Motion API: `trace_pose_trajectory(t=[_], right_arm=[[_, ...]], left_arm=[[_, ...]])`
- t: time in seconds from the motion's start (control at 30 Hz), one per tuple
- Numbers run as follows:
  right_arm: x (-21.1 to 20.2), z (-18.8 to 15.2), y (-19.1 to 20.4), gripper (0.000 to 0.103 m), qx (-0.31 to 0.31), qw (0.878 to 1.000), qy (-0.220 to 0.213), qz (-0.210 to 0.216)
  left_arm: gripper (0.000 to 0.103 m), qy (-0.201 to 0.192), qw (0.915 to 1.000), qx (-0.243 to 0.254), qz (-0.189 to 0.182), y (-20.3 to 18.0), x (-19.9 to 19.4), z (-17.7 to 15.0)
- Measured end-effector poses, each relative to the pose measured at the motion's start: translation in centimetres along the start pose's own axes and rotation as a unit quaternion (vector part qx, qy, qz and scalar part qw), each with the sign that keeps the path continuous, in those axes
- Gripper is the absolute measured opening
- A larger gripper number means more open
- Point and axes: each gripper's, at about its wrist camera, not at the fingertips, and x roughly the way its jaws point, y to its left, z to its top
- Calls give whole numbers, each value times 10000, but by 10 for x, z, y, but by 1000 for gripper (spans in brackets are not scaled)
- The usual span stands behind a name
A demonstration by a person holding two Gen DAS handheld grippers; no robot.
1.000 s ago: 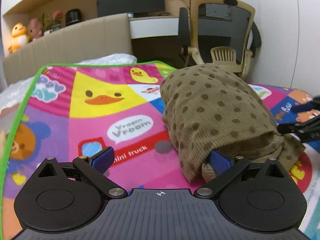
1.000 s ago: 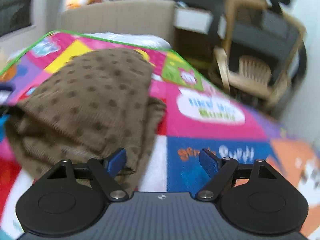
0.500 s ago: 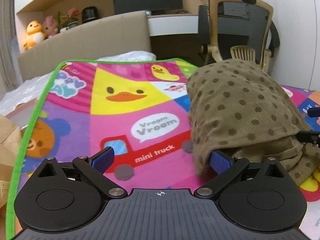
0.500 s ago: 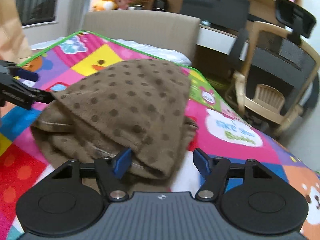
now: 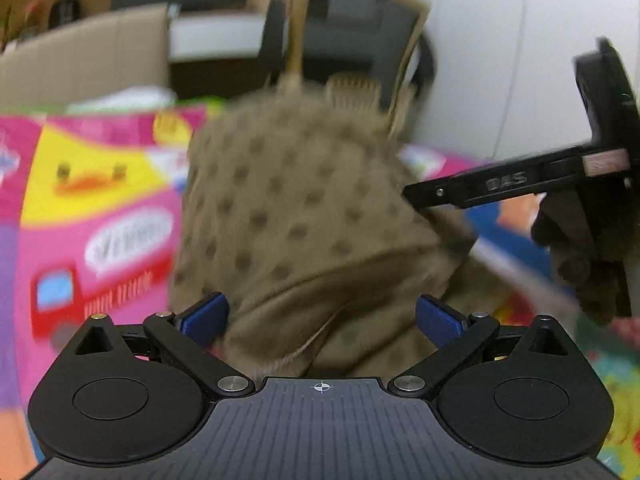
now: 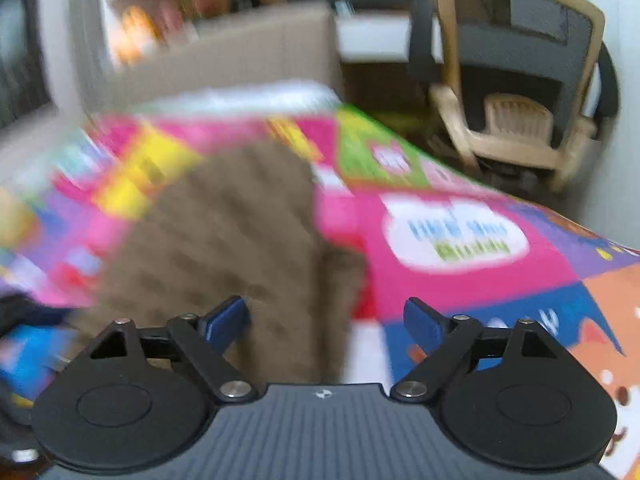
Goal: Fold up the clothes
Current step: 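Open both grippers and release the folded dress onto the mat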
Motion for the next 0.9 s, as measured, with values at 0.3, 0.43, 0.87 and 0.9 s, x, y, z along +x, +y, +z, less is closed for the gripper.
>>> trace_pose_trajectory(t=[0.3, 0.43, 0.87, 0.9], right_arm=[[-33, -49, -25, 103, 543, 9980, -95, -293], [-61, -70, -22, 103, 240, 9995, 75, -195], [-94, -109, -23, 103, -480, 9974, 52, -542], [-93, -108, -27, 103, -377, 9983, 83, -441]], left_arm=[[103, 413, 9956, -328, 776, -22, -6, -24], [103, 600, 9934, -518, 832, -51, -12, -32], [103, 166, 9883, -165, 1510, -130, -5, -55], [103, 120, 9869, -206, 1597, -130, -2, -53]])
